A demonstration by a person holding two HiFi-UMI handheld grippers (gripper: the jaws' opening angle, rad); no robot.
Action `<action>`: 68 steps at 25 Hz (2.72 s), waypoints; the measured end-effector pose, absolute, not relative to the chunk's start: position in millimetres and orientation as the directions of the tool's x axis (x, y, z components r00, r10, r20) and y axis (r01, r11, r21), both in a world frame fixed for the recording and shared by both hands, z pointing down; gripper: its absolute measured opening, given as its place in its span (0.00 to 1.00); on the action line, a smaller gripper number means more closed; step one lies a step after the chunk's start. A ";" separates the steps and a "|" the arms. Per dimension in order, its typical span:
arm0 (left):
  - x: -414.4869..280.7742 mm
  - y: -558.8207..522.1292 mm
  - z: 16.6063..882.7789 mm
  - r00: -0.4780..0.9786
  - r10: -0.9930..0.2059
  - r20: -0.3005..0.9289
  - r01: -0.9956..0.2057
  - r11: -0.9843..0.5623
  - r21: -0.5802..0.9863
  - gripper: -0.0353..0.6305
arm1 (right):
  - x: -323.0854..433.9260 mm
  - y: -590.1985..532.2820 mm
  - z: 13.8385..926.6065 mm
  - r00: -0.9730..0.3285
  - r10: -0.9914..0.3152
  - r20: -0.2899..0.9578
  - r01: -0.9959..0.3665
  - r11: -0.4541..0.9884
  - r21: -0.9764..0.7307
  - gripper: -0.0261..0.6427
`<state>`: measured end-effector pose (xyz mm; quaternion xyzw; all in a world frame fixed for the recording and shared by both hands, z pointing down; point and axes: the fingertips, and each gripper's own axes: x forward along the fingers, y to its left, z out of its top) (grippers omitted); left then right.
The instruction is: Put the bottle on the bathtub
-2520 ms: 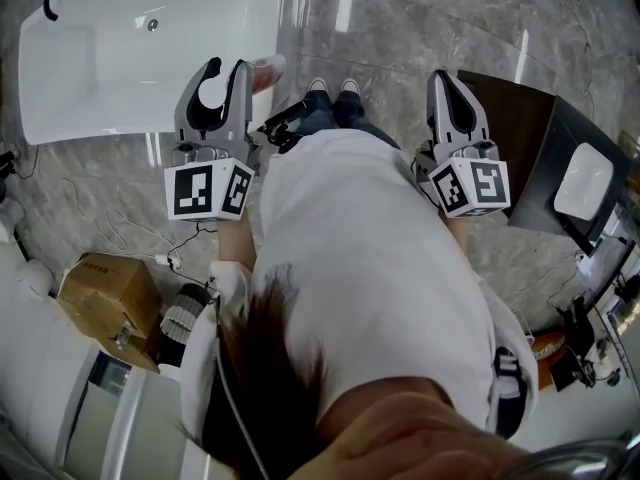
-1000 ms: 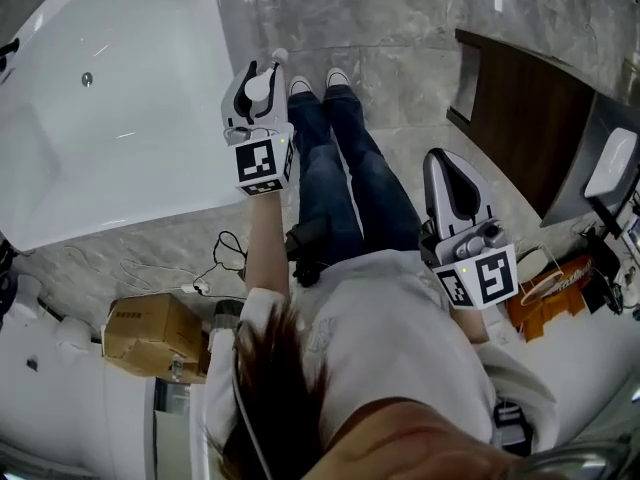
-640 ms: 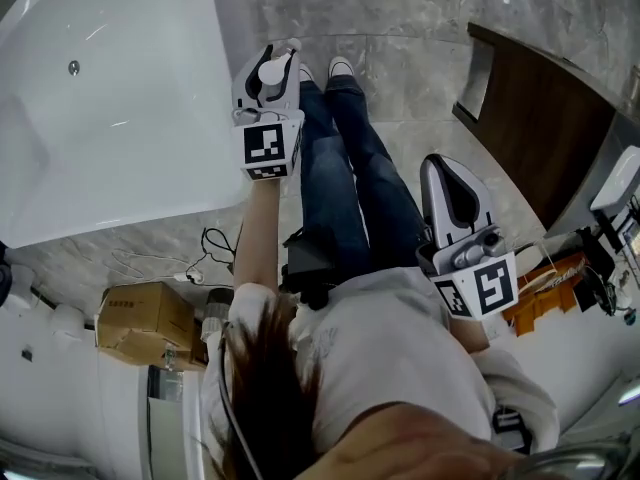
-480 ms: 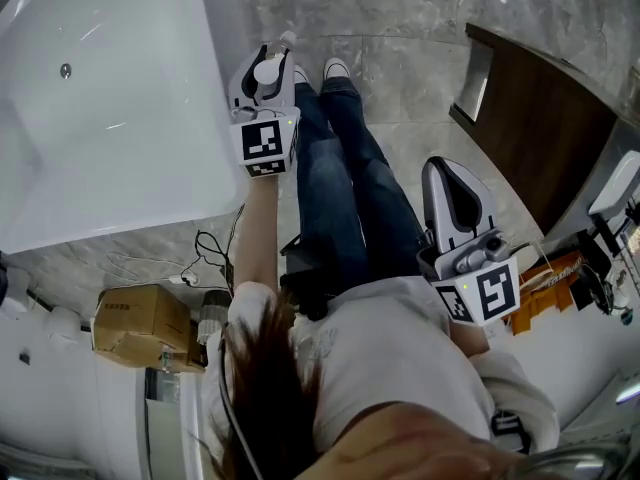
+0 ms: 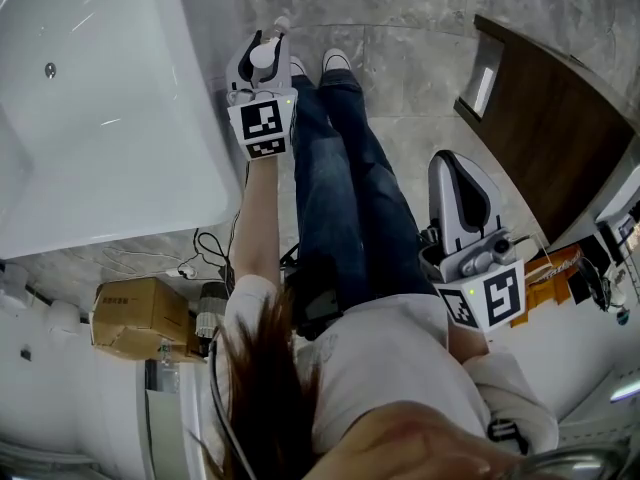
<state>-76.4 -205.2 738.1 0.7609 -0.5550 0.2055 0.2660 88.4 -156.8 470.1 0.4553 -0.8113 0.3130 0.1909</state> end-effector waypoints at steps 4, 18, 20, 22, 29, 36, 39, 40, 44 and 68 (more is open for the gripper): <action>-77.8 -199.5 766.2 0.271 -0.722 0.637 -0.963 -0.206 0.176 0.27 | 83.2 -149.4 481.2 -0.513 -0.609 0.605 -0.858 0.378 -0.347 0.06; -86.4 -169.5 856.0 0.208 -0.672 0.711 -0.977 -0.109 0.182 0.27 | 76.8 -136.8 506.6 -0.488 -0.585 0.647 -0.872 0.358 -0.334 0.06; -84.0 -166.8 871.3 0.221 -0.656 0.722 -0.975 -0.129 0.181 0.27 | 76.9 -136.1 512.0 -0.487 -0.585 0.649 -0.873 0.358 -0.332 0.06; -82.3 -164.7 887.8 0.231 -0.643 0.730 -0.973 -0.139 0.186 0.27 | 77.9 -137.4 518.6 -0.485 -0.588 0.647 -0.874 0.362 -0.325 0.06; -81.6 -160.6 946.2 0.233 -0.619 0.750 -0.972 -0.130 0.194 0.27 | 81.0 -155.6 546.7 -0.474 -0.618 0.627 -0.879 0.378 -0.291 0.06; -77.9 -158.6 995.5 0.213 -0.595 0.775 -0.977 -0.107 0.186 0.27 | 94.7 -172.8 572.2 -0.478 -0.622 0.620 -0.874 0.405 -0.268 0.06; -79.4 -158.6 1008.4 0.199 -0.593 0.780 -0.980 -0.104 0.171 0.27 | 98.6 -176.8 579.3 -0.480 -0.625 0.616 -0.872 0.413 -0.261 0.06; -80.0 -158.1 1012.2 0.195 -0.589 0.784 -0.981 -0.103 0.167 0.27 | 100.4 -177.7 580.9 -0.479 -0.625 0.616 -0.873 0.414 -0.258 0.06; -81.4 -161.7 1016.7 0.180 -0.596 0.783 -0.983 -0.085 0.161 0.27 | 110.2 -178.0 583.2 -0.472 -0.628 0.619 -0.876 0.412 -0.250 0.06; -71.5 -156.7 1013.8 0.167 -0.560 0.811 -0.985 -0.054 0.166 0.37 | 116.6 -162.5 576.4 -0.472 -0.605 0.642 -0.875 0.411 -0.256 0.06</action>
